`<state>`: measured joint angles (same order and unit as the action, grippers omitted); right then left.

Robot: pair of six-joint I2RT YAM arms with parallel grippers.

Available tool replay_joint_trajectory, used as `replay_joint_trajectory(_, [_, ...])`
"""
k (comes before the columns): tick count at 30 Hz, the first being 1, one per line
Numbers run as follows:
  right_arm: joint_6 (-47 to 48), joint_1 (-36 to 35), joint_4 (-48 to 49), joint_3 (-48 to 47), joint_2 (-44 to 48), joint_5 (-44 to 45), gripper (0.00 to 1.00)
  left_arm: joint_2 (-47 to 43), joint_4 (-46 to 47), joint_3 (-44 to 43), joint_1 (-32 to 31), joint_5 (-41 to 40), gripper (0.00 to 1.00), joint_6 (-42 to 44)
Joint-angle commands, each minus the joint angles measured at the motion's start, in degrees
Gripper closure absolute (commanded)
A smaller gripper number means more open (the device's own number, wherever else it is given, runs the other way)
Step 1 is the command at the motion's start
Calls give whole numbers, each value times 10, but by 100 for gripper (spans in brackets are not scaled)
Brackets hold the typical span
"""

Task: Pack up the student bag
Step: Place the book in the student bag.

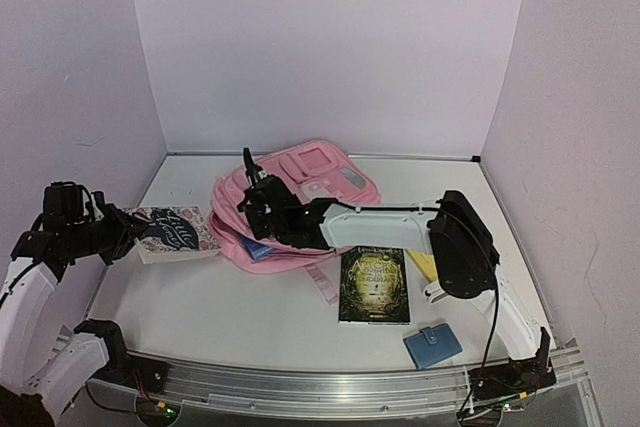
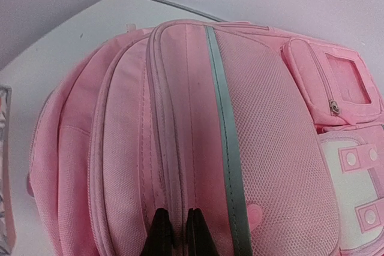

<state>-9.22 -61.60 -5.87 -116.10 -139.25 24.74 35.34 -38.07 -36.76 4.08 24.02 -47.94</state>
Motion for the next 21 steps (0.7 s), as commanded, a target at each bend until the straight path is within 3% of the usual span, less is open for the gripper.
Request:
replay_joint_trajectory(1, [-99, 15, 26, -6, 106, -10, 100, -34, 16, -54, 0, -3, 100, -3])
replay_joint_trajectory(6, [-138, 21, 35, 15, 144, -61, 100, -35, 32, -42, 0, 34, 100, -16])
replay_joint_trajectory(11, [-166, 21, 52, 51, 186, -103, 100, -3, 139, -8, 0, 128, 100, -63])
replay_joint_trajectory(21, [-207, 21, 95, 98, 231, -149, 100, 123, 307, 18, 0, 190, 100, -92])
